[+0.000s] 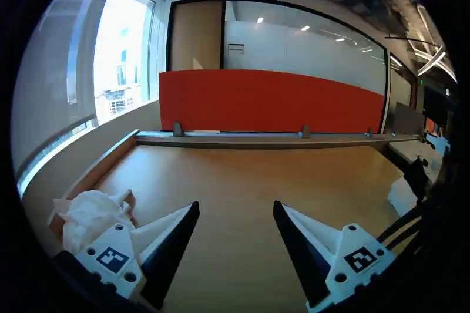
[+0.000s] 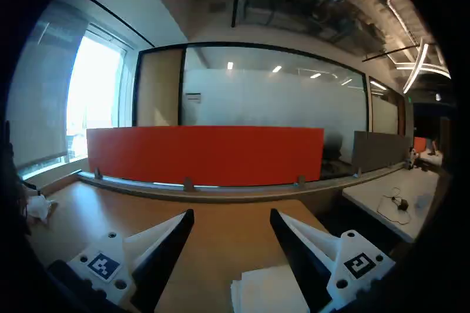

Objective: Fold towel

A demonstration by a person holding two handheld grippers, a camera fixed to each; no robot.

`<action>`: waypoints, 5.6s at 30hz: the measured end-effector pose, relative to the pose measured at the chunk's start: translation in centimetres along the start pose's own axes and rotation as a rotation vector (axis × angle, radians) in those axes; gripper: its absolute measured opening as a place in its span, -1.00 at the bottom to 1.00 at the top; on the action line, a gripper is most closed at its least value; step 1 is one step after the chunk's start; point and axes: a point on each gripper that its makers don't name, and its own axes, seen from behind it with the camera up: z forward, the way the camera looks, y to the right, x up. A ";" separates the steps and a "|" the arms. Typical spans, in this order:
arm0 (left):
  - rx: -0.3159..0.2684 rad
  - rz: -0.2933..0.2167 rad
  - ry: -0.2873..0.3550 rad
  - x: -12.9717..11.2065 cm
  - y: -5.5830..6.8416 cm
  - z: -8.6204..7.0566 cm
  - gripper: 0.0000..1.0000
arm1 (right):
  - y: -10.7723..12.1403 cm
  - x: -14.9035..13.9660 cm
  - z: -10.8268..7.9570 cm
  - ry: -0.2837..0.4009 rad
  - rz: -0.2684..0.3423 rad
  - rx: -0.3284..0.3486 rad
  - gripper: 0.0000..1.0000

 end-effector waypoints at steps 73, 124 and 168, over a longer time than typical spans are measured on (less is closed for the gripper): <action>0.052 0.028 0.278 -6.6 -4.9 5.2 0.86 | -12.6 -4.2 -0.6 0.038 0.053 0.036 1.00; 0.044 0.027 0.345 -7.4 -5.0 5.5 0.87 | -11.2 -8.3 1.3 0.130 -0.002 0.011 1.00; 0.045 0.027 0.346 -7.5 -5.1 5.5 0.86 | -9.9 -16.6 2.4 0.098 0.013 0.021 1.00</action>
